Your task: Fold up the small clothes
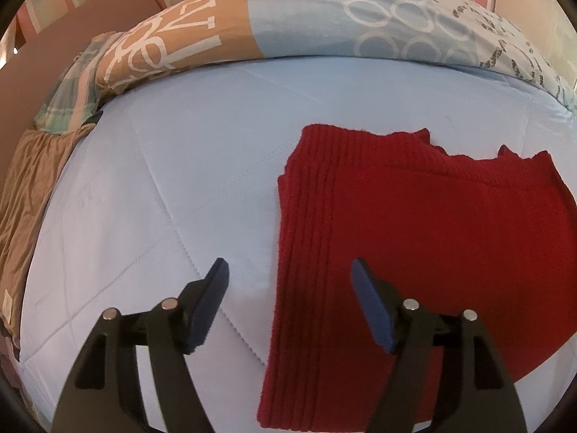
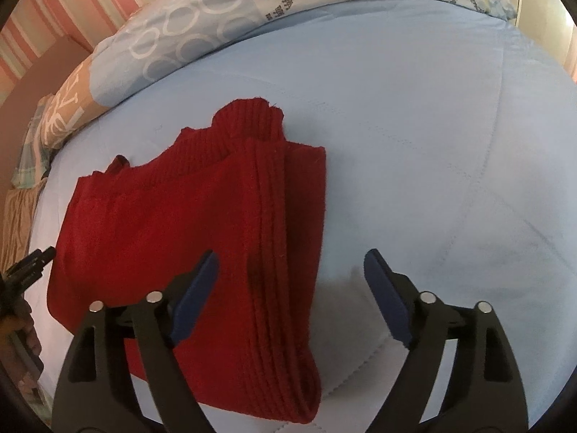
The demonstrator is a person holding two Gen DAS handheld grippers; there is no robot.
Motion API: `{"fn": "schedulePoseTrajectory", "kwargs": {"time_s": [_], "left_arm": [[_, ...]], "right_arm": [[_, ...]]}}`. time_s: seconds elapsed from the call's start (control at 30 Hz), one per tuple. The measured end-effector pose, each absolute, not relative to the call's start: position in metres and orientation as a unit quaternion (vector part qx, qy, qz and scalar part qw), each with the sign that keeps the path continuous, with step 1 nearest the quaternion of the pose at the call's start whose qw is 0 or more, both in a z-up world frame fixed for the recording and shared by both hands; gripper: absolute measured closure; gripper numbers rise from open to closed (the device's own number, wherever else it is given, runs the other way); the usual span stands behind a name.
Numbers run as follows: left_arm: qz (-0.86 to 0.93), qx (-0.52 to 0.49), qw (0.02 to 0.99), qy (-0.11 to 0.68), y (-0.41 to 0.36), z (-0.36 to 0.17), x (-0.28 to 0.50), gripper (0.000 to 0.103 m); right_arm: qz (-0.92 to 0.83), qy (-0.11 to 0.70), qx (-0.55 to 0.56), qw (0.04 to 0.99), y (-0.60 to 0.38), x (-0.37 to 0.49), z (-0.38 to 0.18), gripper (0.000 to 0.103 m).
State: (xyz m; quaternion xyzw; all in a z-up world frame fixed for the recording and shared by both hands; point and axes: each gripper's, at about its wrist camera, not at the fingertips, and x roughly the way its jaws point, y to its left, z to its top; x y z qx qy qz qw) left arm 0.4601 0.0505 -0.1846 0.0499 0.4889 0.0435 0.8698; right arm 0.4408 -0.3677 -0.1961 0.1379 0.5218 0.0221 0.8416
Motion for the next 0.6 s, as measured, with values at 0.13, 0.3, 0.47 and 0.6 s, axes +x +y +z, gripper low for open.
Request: {"fn": "schedulePoseTrajectory", "kwargs": {"time_s": [0.13, 0.3, 0.47, 0.6], "left_arm": [[0.041, 0.051, 0.871, 0.487, 0.051, -0.182, 0.460, 0.032], [0.038, 0.048, 0.872, 0.485, 0.053, -0.181, 0.461, 0.032], [0.039, 0.047, 0.872, 0.486, 0.053, -0.183, 0.461, 0.032], [0.039, 0.047, 0.872, 0.485, 0.052, -0.183, 0.460, 0.032]], "right_arm": [[0.026, 0.522, 0.146, 0.840, -0.367, 0.443, -0.197, 0.017], [0.031, 0.525, 0.157, 0.836, -0.365, 0.446, -0.201, 0.017], [0.038, 0.528, 0.164, 0.832, -0.366, 0.449, -0.205, 0.018], [0.041, 0.538, 0.162, 0.826, -0.365, 0.452, -0.215, 0.029]]}}
